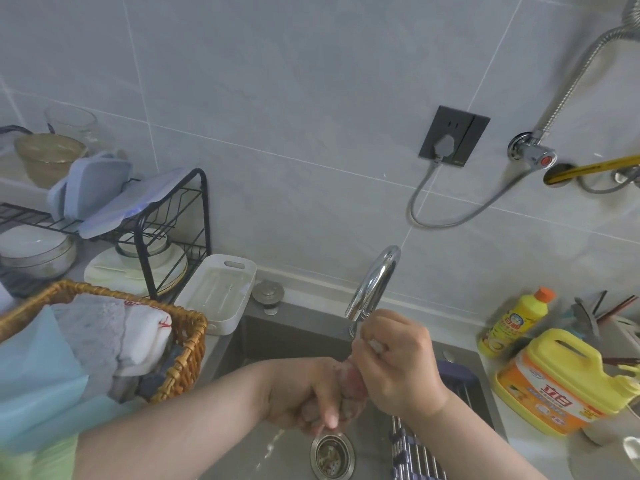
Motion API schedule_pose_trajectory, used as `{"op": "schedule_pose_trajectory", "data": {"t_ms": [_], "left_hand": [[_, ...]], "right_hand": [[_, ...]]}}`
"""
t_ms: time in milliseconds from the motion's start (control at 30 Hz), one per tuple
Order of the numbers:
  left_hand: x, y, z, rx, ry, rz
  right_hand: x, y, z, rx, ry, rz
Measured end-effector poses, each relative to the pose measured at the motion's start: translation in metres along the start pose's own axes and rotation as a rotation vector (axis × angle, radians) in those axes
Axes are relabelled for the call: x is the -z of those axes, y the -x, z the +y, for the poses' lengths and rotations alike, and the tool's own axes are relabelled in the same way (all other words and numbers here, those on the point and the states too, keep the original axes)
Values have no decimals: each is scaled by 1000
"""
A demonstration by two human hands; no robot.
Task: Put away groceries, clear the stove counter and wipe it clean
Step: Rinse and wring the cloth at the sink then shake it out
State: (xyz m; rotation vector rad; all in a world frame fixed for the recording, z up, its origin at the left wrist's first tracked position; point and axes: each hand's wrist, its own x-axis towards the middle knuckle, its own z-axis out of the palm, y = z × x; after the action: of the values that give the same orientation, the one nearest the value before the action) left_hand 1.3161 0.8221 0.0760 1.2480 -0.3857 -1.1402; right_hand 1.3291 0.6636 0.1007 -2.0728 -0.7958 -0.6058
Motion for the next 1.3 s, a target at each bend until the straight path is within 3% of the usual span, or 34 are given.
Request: {"op": "schedule_pose_trajectory", "data": {"t_ms": [133,267,367,600,733,967,1100,1300], "left_hand": [[3,9,16,-11,-181,156],[1,17,21,-113,-151,184],[2,24,19,-179,-104,319],[-5,19,-1,-331,593,792],[-19,21,-9,-162,821,765],[-33,33,4,-432,699,768],[-39,43,9,-508,572,850],[-63,52,10,-537,172,931]], "right_hand": [[4,0,2,-88,41,40],[11,3,-7,-168,14,88],[15,7,-11,-346,-18,139],[19,22,-22,-658,-110,203],[14,30,-31,-723,-144,271],[8,47,-43,-836,-193,271],[2,60,-48,-1031,-206,89],[-2,59,-77,-828,-359,-18]]}}
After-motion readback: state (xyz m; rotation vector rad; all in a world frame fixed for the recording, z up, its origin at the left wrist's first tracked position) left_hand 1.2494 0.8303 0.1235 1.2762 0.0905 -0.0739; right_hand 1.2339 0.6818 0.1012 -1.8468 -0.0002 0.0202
